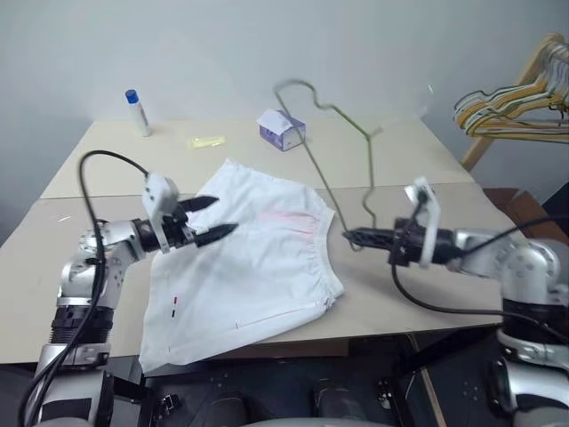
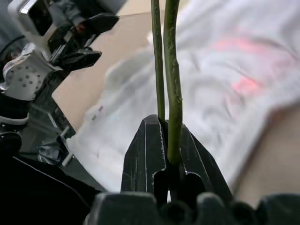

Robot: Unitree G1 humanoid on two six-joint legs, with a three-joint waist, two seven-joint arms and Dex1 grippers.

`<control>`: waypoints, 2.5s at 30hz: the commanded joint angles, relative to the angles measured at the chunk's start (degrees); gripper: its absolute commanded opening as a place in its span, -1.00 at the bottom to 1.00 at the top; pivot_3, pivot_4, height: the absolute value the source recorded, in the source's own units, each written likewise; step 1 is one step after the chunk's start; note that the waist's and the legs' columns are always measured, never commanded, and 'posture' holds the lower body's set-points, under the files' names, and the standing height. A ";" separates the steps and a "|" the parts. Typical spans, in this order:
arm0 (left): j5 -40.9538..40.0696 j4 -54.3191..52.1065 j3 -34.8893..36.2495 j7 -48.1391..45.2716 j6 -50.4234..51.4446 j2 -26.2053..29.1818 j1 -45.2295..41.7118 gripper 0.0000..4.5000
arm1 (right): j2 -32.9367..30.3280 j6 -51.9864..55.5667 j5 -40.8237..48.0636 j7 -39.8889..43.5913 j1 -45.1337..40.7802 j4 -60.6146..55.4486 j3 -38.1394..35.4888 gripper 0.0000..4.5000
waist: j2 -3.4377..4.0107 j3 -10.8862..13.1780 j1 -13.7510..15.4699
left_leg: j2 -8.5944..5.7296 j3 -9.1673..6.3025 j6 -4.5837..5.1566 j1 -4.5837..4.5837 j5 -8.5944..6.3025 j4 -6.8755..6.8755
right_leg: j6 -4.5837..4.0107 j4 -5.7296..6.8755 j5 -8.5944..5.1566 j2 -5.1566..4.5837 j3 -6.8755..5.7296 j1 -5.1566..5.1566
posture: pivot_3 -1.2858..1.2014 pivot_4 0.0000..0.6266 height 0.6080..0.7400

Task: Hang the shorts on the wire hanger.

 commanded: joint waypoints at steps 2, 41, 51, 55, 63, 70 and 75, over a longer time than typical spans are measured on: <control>6.98 -2.27 -4.53 -0.11 -4.78 1.22 -1.95 0.98 | -8.81 9.02 3.53 4.82 4.24 2.04 -1.28 -1.00 | 0.01 -0.01 -0.36 | 0.01 0.00 0.01 0.05 -0.01 0.00 | 0.00 -0.01 0.00 0.01 0.01 0.03 | -0.05 -1.00 1.00; 13.36 -6.08 -8.89 2.14 -6.83 -1.01 0.64 0.98 | -12.20 0.12 -13.24 26.89 -5.76 26.07 25.98 -1.00 | 0.08 -0.04 -1.50 | 0.02 0.06 0.12 0.18 -0.07 0.07 | 0.19 -0.15 0.15 0.05 0.14 0.23 | -0.01 -1.00 1.00; 14.61 -7.87 -8.53 3.81 -6.63 -0.83 3.16 0.98 | -5.81 -5.17 -21.70 34.17 -17.41 40.34 34.91 -1.00 | 0.09 -0.05 -0.72 | 0.02 0.05 0.12 0.12 -0.07 0.08 | 0.19 -0.13 0.17 0.04 0.12 0.15 | 0.04 -1.00 1.00; 14.41 -9.26 -8.24 4.15 -5.92 -0.74 4.11 0.98 | -3.12 -8.81 -24.98 33.37 -21.48 48.23 32.99 -1.00 | 0.10 -0.05 0.10 | 0.01 0.06 0.12 0.13 -0.06 0.08 | 0.18 -0.11 0.18 0.04 0.13 0.14 | 0.04 -1.00 1.00; 14.35 -9.53 -8.13 4.29 -5.75 -0.67 4.77 0.98 | -0.78 -15.48 -28.45 30.05 -22.26 50.77 27.11 -1.00 | 0.11 -0.06 1.54 | 0.01 0.09 0.12 0.10 -0.06 0.08 | 0.17 -0.10 0.19 0.03 0.12 0.10 | 0.03 -1.00 1.00; 12.29 -8.24 -6.43 3.33 -5.20 -0.72 1.90 0.98 | -0.67 -28.10 -31.60 19.81 -12.59 24.80 21.71 -1.00 | 0.14 -0.07 1.55 | 0.01 0.08 0.11 0.00 -0.06 0.08 | 0.17 -0.06 0.20 0.03 0.12 -0.02 | 0.00 -1.00 1.00; 7.93 -6.88 -3.98 -0.25 -4.75 -0.09 -2.86 0.98 | -1.35 -38.36 -36.72 17.46 -8.71 13.27 23.80 -1.00 | 0.14 -0.06 1.36 | 0.01 0.09 0.11 0.00 -0.06 0.11 | 0.19 -0.05 0.21 0.03 0.12 -0.01 | -0.01 -1.00 1.00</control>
